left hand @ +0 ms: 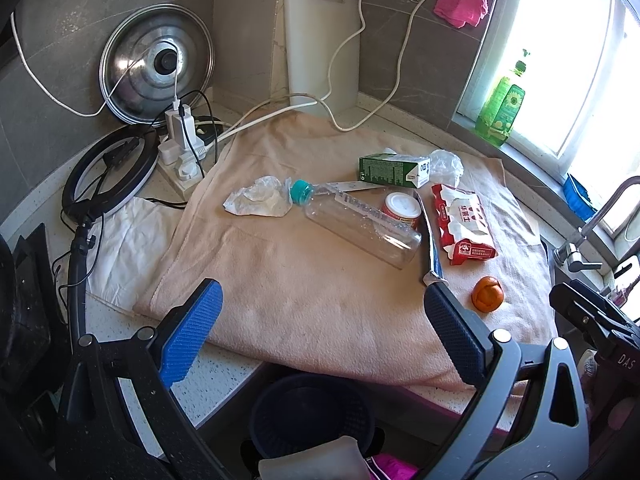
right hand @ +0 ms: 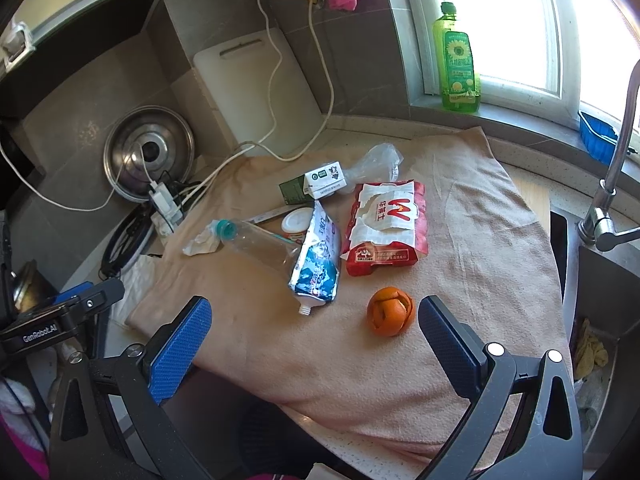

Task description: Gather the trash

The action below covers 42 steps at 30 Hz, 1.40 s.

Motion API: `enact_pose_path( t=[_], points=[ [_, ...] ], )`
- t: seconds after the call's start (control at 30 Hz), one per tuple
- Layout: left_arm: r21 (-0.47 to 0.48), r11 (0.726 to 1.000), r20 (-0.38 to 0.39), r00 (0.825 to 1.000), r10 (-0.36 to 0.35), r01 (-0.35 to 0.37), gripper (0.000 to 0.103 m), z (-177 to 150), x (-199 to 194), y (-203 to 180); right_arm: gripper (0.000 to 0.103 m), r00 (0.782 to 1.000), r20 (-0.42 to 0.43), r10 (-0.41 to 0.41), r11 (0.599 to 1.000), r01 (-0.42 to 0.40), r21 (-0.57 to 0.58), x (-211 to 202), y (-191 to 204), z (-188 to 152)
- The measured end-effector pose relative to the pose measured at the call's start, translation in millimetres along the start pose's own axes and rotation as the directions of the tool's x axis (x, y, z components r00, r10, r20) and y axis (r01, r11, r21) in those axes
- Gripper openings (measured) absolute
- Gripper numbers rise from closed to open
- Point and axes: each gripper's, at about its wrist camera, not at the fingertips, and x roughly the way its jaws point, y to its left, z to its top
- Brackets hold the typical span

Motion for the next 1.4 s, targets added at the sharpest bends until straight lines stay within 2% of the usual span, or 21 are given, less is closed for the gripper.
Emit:
enact_pose_path(
  t=[1.4],
  points=[
    [-0.003, 1.000, -0.001, 1.000, -0.001, 0.001, 0.102, -0.1, 0.5, 0.6, 0.102, 0.999, -0.026, 0.021, 0.999, -0.021, 0.029, 9.3, -3.6, -6.9]
  ],
)
